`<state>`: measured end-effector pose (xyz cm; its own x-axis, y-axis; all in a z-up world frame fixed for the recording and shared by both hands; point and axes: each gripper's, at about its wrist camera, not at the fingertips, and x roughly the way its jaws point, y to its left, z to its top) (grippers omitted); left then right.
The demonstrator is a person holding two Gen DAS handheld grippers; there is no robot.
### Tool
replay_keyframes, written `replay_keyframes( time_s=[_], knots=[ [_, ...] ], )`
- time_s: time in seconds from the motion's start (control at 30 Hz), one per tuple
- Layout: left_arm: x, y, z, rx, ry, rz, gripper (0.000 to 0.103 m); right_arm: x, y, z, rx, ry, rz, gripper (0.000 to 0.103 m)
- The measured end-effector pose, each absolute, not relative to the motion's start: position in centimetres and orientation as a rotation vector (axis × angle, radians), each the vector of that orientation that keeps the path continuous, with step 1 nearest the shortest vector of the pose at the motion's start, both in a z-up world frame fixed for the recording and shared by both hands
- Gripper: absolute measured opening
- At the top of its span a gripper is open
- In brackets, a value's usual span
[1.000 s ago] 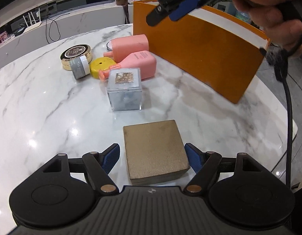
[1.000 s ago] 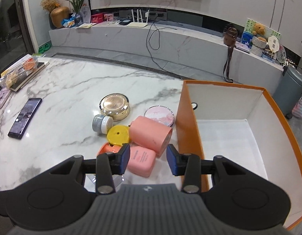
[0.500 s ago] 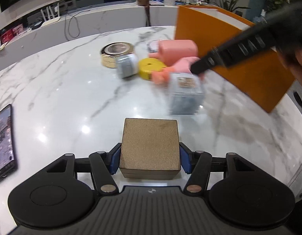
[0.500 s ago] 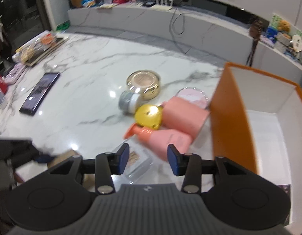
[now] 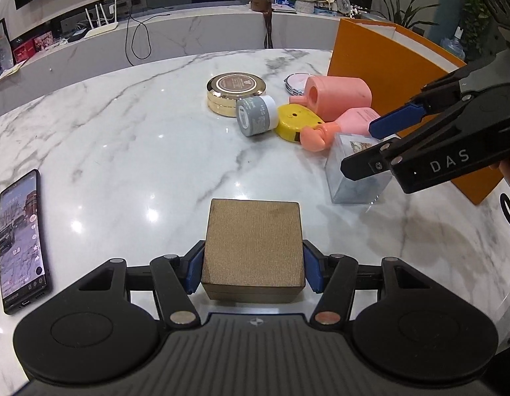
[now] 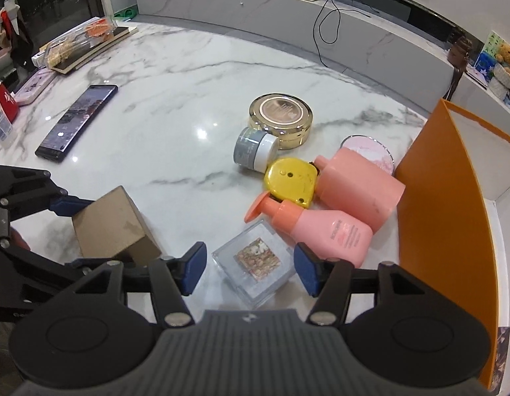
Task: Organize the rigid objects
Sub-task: 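Grasp the brown cardboard cube with the left tool while the right tool grasps the clear photo block, then carry the cardboard cube and clear photo block into the orange box with both tools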
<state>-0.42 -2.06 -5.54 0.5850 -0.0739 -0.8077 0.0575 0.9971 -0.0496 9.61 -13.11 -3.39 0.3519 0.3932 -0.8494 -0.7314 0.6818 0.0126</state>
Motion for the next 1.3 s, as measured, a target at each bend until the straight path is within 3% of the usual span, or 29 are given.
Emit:
replay_keyframes(
  time_s=[0.4, 0.87, 1.3],
  knots=[
    [-0.3, -1.4, -6.3, -0.011, 0.969, -0.079, 0.068, 9.7, -12.3, -4.9, -0.5, 0.966, 0.759, 0.065],
    [-0.4, -1.3, -5.8, 0.005, 0.935, -0.067, 0.067, 10.3, -12.0, -5.2, -0.468, 1.012, 0.766, 0.063],
    [0.9, -1.5, -3.0, 0.008, 0.909, -0.098, 0.067, 10.4, -13.1, -2.2, -0.407, 0.956, 0.754, 0.063]
  ],
)
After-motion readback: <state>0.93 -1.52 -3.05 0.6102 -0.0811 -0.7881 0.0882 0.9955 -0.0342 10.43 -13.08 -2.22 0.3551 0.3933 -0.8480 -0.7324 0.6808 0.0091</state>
